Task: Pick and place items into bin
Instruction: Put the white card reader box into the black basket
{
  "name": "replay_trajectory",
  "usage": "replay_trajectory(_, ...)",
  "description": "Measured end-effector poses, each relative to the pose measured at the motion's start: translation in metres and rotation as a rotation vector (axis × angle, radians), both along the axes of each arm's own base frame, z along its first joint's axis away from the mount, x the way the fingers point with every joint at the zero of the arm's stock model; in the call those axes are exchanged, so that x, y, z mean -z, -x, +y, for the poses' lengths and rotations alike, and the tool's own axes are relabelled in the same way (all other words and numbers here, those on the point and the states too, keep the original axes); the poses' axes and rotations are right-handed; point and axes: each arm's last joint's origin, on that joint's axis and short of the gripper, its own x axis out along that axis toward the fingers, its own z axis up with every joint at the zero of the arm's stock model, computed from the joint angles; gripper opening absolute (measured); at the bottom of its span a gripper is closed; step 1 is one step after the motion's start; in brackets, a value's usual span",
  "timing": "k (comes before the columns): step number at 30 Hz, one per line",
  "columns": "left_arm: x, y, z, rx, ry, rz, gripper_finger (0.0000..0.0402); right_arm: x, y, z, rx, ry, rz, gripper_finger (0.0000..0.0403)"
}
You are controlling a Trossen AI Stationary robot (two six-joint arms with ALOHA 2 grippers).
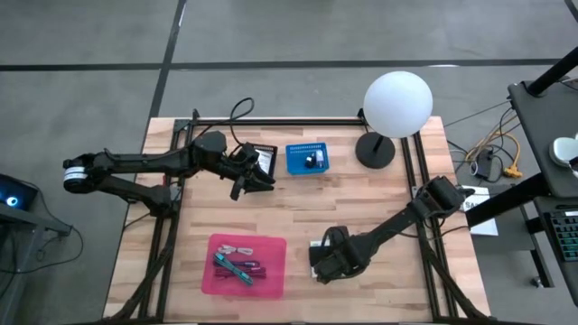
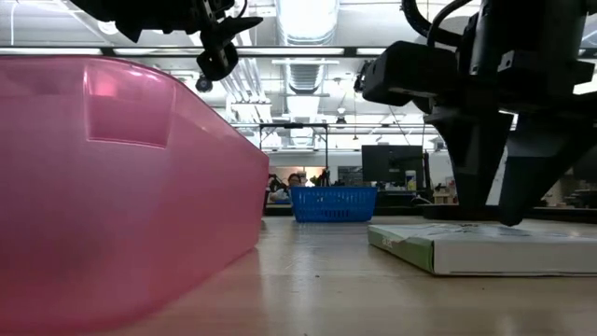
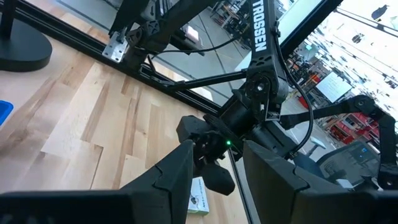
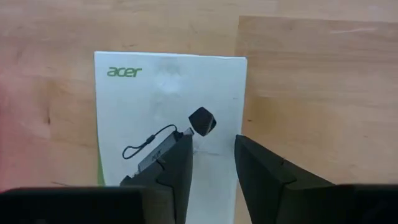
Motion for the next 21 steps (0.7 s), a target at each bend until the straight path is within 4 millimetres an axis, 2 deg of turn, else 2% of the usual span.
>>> replay_trajectory(4,-0.0001,0.0,0.0,0.0,-0.001,-0.001,0.0125,0.0007,0.0011,0.0005,-0.014,-0.024,0.023,0.0125)
replay_trajectory(13,0.0,0.0,-0.0001,0.0,-0.001,-0.001,0.0125,0.0045,0.0035,-0.0014,0.012,-0.056,0.053,0.0199)
replay_trajectory(21,-0.0001,0.0,0.0,0.0,-0.001,-0.001,0.0125,0.0064,0.0035,-0.0045,0.036,-0.057,0.053,0.0223)
